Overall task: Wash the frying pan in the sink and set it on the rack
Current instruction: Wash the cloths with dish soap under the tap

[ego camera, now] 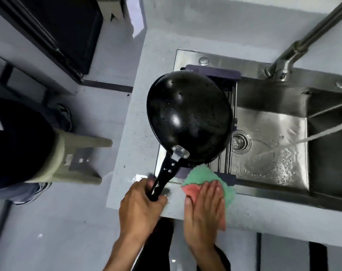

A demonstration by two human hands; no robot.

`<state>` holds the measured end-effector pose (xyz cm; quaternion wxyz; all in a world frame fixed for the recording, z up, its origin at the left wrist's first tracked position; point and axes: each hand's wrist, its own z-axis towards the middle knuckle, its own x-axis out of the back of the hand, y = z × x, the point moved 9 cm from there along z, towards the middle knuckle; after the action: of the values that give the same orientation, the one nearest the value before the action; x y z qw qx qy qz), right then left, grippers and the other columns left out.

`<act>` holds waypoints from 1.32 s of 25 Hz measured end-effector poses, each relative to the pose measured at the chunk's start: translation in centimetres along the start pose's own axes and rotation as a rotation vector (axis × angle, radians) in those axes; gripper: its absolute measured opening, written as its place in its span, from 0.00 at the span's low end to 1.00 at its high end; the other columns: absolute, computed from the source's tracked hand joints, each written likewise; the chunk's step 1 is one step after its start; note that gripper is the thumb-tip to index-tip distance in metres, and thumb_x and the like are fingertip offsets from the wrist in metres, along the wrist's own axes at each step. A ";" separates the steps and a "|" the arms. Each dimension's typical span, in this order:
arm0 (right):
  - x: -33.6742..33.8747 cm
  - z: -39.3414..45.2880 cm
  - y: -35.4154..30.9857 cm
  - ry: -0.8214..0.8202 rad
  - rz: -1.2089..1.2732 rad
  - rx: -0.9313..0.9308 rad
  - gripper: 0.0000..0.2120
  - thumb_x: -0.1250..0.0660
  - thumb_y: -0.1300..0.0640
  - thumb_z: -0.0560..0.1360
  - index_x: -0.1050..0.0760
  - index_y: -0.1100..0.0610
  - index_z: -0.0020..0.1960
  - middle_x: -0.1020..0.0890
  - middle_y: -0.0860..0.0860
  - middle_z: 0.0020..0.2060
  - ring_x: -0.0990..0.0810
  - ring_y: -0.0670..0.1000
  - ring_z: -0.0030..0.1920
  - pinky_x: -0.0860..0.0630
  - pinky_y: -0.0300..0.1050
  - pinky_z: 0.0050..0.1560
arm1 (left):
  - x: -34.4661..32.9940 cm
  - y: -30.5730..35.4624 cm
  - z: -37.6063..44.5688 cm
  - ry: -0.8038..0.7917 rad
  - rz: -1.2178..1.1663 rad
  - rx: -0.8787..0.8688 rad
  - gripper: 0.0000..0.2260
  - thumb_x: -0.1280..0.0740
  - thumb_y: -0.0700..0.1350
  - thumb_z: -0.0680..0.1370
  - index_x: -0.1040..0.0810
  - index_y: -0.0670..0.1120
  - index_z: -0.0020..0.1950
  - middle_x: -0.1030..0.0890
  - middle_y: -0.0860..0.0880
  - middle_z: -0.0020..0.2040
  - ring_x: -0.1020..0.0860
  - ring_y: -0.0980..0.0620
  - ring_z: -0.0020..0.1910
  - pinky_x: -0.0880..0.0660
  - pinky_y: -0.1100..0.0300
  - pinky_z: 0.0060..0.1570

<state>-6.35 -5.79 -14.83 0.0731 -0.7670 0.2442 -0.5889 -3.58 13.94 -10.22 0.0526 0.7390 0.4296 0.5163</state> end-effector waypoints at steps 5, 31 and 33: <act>-3.4 -2.0 -7.8 -0.401 0.982 -0.380 0.20 0.37 0.32 0.74 0.16 0.42 0.55 0.16 0.48 0.59 0.19 0.40 0.57 0.24 0.34 0.50 | 1.0 -0.1 1.6 -0.175 -0.335 0.034 0.06 0.32 0.51 0.68 0.26 0.50 0.38 0.23 0.56 0.31 0.26 0.57 0.31 0.29 0.59 0.33; -2.6 4.7 -6.2 -0.327 0.040 -0.267 0.27 0.41 0.27 0.72 0.25 0.50 0.52 0.17 0.48 0.50 0.19 0.53 0.53 0.30 0.44 0.46 | 4.0 4.4 16.5 0.030 0.176 -0.634 0.18 0.34 0.35 0.74 0.23 0.43 0.64 0.26 0.43 0.58 0.29 0.41 0.57 0.28 0.51 0.56; -2.2 4.5 -6.2 -0.419 -0.018 -0.266 0.31 0.43 0.25 0.71 0.23 0.50 0.53 0.17 0.48 0.50 0.19 0.53 0.55 0.28 0.46 0.49 | 2.5 3.8 14.8 -0.032 0.231 -0.714 0.25 0.34 0.33 0.72 0.27 0.42 0.69 0.27 0.42 0.66 0.30 0.40 0.65 0.30 0.49 0.65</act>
<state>-0.70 -0.14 -15.61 0.0151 -0.8773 0.2924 -0.3804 10.79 18.70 -13.29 0.2549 0.7258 0.1355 0.6243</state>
